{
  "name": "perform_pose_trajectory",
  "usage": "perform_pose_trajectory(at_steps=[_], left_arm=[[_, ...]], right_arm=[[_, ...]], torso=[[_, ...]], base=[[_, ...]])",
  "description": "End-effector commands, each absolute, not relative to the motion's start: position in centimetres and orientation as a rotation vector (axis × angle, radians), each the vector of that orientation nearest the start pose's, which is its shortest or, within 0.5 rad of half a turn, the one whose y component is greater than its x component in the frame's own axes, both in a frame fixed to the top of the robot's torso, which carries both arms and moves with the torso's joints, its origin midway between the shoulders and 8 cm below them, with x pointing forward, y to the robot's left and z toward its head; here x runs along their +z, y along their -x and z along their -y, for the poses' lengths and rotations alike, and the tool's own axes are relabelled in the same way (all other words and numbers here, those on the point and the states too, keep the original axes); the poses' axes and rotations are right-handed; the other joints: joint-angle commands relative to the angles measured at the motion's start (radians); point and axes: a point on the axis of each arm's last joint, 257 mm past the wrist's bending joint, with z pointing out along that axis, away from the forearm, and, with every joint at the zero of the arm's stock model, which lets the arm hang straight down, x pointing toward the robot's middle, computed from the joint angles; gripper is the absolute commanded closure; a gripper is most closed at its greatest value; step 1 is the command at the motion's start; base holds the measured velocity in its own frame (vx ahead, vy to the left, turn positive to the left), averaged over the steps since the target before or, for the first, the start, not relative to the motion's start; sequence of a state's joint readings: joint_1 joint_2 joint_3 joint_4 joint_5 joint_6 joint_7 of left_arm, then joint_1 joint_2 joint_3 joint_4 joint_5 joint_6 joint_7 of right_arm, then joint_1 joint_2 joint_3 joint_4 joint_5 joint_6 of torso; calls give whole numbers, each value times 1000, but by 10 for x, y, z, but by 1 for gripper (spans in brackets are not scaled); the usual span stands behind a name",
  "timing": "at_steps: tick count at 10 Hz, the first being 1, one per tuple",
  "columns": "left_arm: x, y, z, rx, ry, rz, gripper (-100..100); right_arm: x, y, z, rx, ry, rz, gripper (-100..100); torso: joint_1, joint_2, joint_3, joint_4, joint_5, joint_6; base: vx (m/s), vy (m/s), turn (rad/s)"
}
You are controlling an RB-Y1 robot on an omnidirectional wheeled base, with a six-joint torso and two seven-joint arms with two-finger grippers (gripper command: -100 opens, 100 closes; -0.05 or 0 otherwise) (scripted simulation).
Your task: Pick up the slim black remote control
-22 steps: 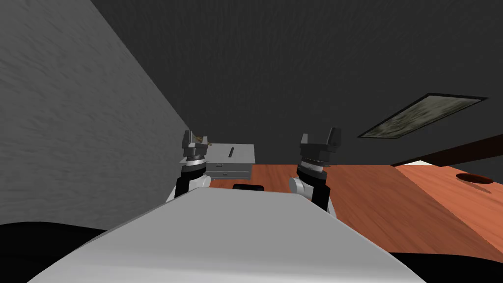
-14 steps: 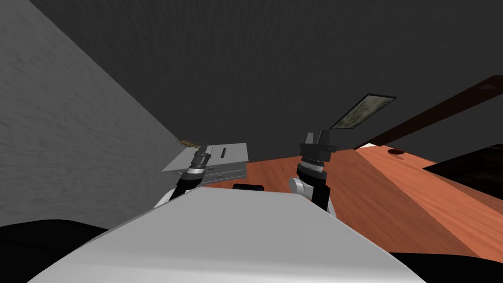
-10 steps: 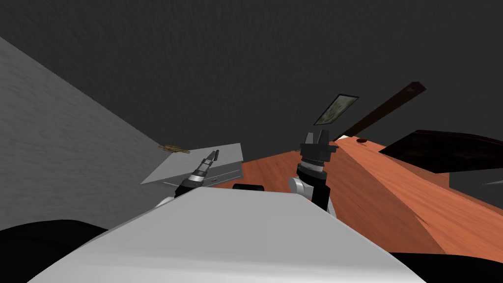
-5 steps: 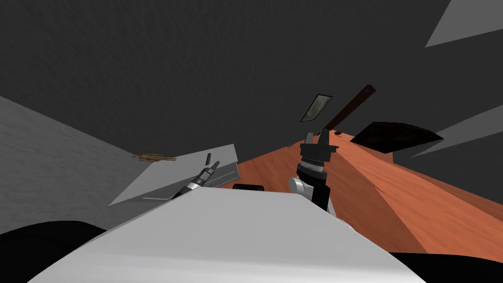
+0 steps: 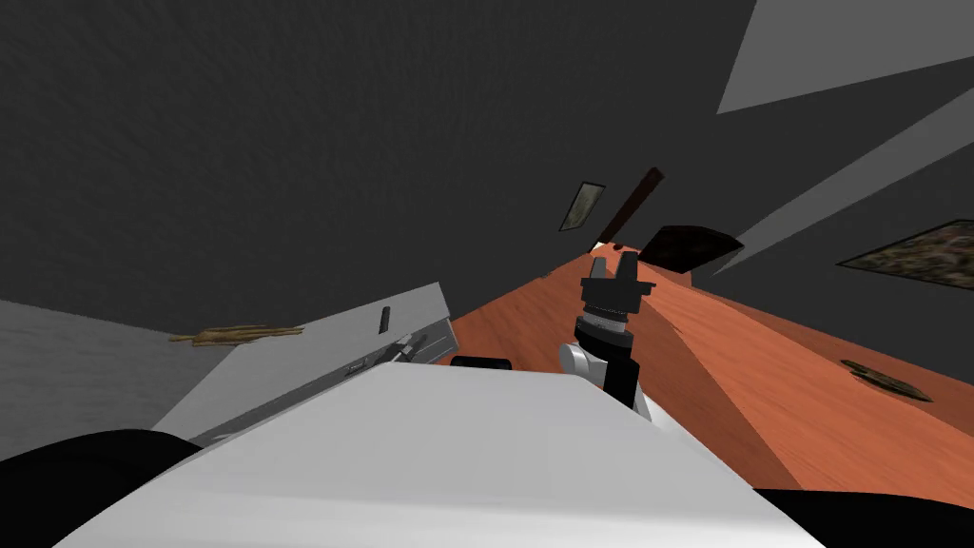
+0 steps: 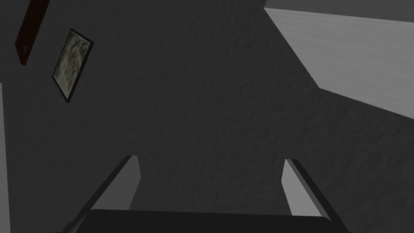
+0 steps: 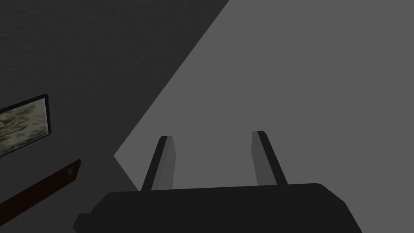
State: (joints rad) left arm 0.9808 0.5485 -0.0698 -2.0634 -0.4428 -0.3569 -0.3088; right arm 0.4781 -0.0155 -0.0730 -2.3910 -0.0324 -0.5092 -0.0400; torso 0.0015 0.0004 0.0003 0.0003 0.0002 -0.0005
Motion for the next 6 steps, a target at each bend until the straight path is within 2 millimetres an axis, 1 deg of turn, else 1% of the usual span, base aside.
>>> perform_pose_trajectory(at_steps=[1,2,3,4,5,6], left_arm=[[-319,-214,-279,-456,107,-1972,-100],[-319,-214,-279,-450,95,-1973,-100],[-340,-194,-281,-404,11,-2047,-100],[-340,-194,-281,-402,8,-2047,-100],[-360,-173,-283,-357,-86,-2117,-100],[-360,-173,-283,-356,-87,-2117,-100]], right_arm=[[82,-313,293,1328,-552,-498,0],[82,-313,293,1328,-552,-498,0],[82,-313,293,1328,-552,-498,0],[82,-313,293,1328,-552,-498,0],[82,-313,293,1328,-552,-498,0],[82,-313,293,1328,-552,-498,0]], torso=[[0,0,0,0,0,0],[0,0,0,0,0,1],[0,0,0,0,0,0],[1,0,0,0,0,0],[1,0,0,0,0,-1],[1,0,0,0,0,0]], base=[[8,3,-350],[5,10,-199],[7,8,-317],[5,15,-156],[9,13,-287],[8,19,-179]])
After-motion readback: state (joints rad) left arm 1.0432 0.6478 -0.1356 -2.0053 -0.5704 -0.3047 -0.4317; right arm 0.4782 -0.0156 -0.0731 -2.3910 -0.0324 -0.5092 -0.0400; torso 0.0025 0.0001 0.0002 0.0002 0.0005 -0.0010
